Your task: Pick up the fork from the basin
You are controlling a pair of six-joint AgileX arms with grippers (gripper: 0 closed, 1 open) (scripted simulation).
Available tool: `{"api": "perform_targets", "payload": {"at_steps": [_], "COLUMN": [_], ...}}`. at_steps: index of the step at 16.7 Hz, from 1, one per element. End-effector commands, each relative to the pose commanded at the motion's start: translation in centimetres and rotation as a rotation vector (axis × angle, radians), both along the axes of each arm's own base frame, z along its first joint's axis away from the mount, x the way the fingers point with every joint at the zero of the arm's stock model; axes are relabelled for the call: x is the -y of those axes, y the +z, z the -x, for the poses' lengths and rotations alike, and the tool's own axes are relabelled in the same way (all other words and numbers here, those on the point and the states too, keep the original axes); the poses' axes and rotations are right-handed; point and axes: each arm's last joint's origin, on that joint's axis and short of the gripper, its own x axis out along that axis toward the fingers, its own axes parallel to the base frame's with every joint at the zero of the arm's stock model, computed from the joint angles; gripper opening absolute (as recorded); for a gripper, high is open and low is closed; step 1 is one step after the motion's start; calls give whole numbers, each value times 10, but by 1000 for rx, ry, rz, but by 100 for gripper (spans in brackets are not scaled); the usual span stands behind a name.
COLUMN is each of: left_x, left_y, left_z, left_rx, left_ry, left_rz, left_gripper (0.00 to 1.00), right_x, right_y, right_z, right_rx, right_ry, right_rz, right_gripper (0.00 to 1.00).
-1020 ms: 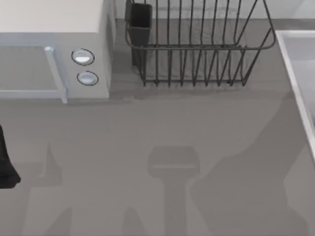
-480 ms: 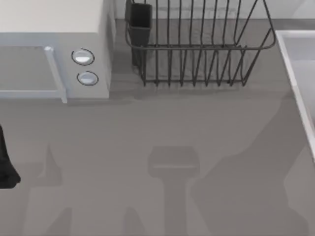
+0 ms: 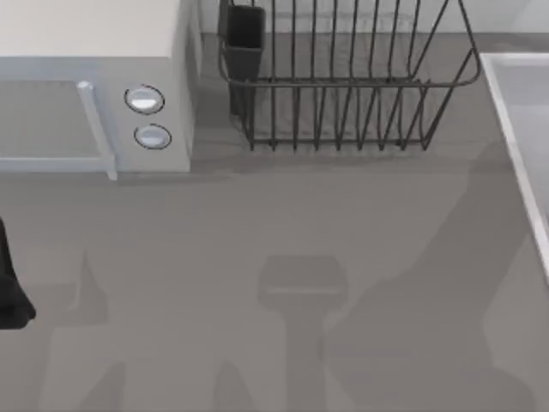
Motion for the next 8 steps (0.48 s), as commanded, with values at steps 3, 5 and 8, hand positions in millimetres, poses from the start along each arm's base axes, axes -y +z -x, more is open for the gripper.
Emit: {"api": "perform_targets", "payload": {"at_steps": [3,5,8], "left_x": [0,0,0], "left_y": [0,0,0], "left_z": [0,0,0], "left_rx": [0,0,0], "left_ry": [0,0,0], "left_rz": [0,0,0], "left_gripper": [100,100,100], "right_x": [0,-1,-2], "right_y": [47,80,112], "right_z": [0,3,7], "right_rx": [-23,-27,-8], "right_ry": [0,0,0], "right_rz": [-6,-7,-2], "right_gripper": [0,0,0]}}
